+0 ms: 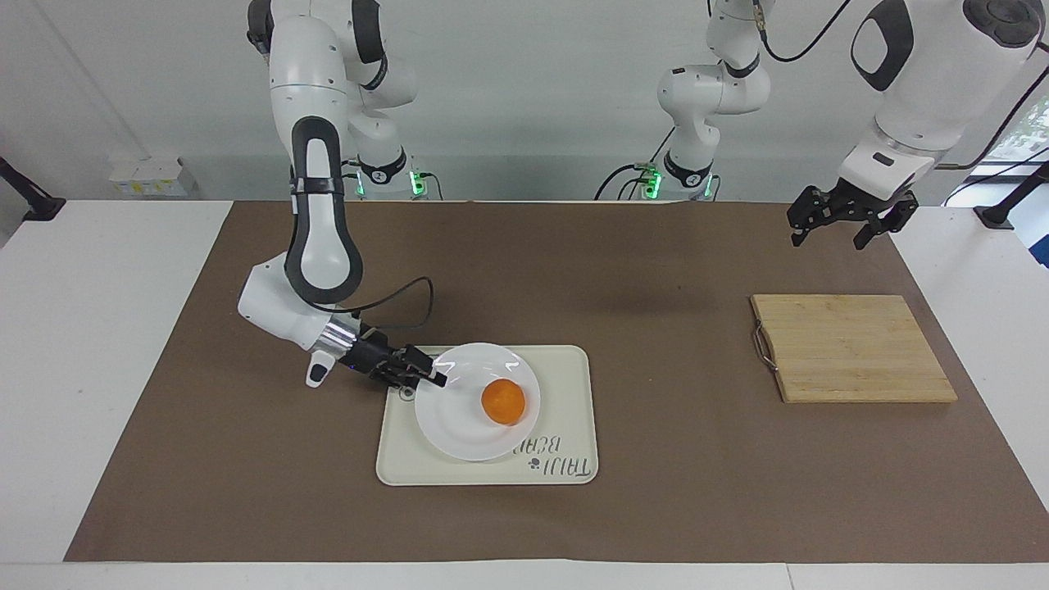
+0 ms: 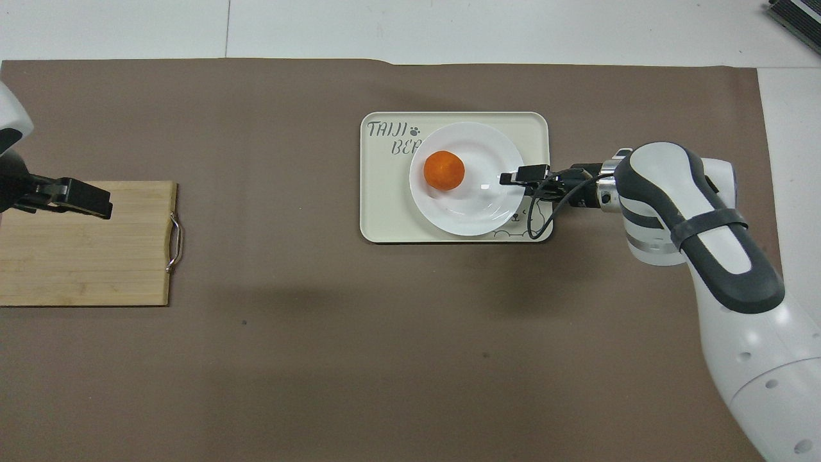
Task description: Place orange and plate with both arms
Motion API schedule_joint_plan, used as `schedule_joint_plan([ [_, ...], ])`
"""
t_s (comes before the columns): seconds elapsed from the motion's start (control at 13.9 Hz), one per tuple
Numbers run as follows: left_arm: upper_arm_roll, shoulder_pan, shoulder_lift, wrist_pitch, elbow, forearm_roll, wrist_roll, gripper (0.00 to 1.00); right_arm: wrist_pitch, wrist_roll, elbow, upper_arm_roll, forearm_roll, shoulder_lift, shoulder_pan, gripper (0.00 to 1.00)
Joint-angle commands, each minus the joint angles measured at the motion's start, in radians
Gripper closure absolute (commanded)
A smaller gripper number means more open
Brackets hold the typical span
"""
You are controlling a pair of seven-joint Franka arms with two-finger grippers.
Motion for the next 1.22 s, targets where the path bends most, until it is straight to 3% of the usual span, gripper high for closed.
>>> schedule_joint_plan([
  [0.0,-0.006,0.013,0.002,-0.019,0.010,-0.013,0.017,0.00,0.013,0.036,0.011,-0.001,-0.054,-0.014,-0.009,0.25],
  [0.22,-0.006,0.013,0.002,-0.019,0.010,-0.012,0.017,0.00,0.014,0.035,0.013,-0.002,-0.088,-0.015,-0.011,0.13],
  [0.43,-0.006,0.013,0.002,-0.019,0.012,-0.013,0.017,0.00,0.036,0.038,0.028,-0.010,-0.209,-0.026,-0.012,0.00],
  [0.79,-0.006,0.013,0.002,-0.019,0.010,-0.012,0.017,0.00,0.041,0.051,0.037,-0.058,-0.404,-0.052,-0.011,0.00],
  [1.15,-0.006,0.013,0.002,-0.019,0.010,-0.013,0.017,0.00,0.031,0.338,0.036,-0.067,-0.793,-0.168,-0.012,0.00],
])
